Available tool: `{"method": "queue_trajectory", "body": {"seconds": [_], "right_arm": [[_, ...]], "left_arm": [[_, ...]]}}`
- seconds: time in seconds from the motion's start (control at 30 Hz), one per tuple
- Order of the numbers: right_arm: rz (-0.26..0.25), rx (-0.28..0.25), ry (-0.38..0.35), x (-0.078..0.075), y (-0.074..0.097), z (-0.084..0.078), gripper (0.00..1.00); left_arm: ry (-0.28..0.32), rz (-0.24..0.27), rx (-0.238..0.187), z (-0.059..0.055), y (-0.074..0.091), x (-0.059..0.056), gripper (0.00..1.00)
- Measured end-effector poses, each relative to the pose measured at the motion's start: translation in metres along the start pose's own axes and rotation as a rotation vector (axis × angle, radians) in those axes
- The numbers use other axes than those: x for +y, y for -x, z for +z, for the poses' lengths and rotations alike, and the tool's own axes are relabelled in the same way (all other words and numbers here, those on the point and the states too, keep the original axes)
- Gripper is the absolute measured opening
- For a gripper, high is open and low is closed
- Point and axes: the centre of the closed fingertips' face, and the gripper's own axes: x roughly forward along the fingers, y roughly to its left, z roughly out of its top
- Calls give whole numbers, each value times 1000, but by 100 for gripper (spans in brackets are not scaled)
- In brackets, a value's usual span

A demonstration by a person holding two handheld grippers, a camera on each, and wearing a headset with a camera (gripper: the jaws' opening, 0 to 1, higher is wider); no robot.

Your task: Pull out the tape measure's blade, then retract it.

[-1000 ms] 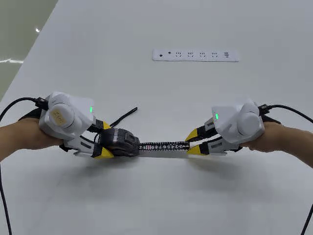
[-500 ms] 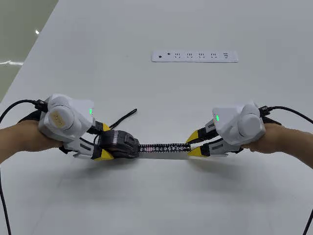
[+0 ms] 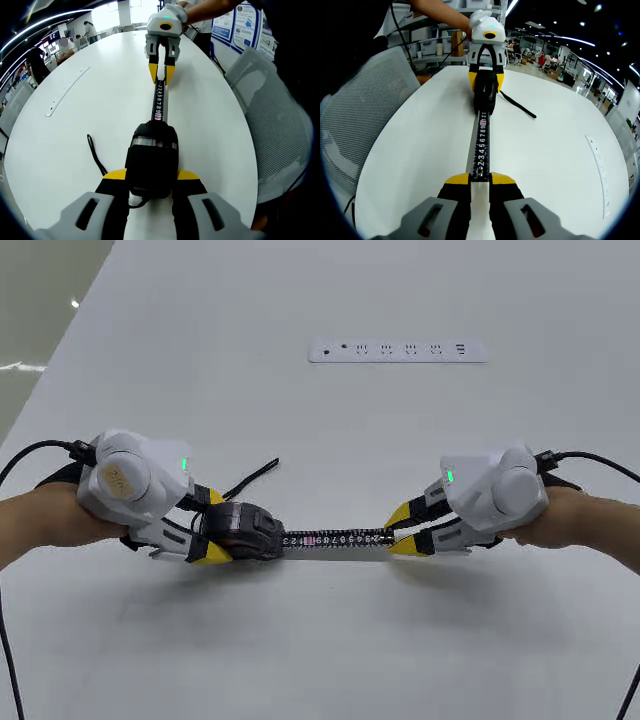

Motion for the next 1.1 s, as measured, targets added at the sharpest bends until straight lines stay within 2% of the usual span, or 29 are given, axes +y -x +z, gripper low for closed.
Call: {"method": "queue_trajectory", "body": {"seconds": [0.2, 0.9, 1.1], "right_arm": [[-1, 4, 0, -1, 2, -4, 12], [-2, 13, -9, 0, 9, -12, 12], [-4, 16, -11, 1, 11, -16, 12]], "left_arm": [[-1, -1, 1, -3, -1, 3, 28], [-6, -9, 13, 6, 0, -4, 28], [-7, -13, 15, 4, 0, -2, 28]]}}
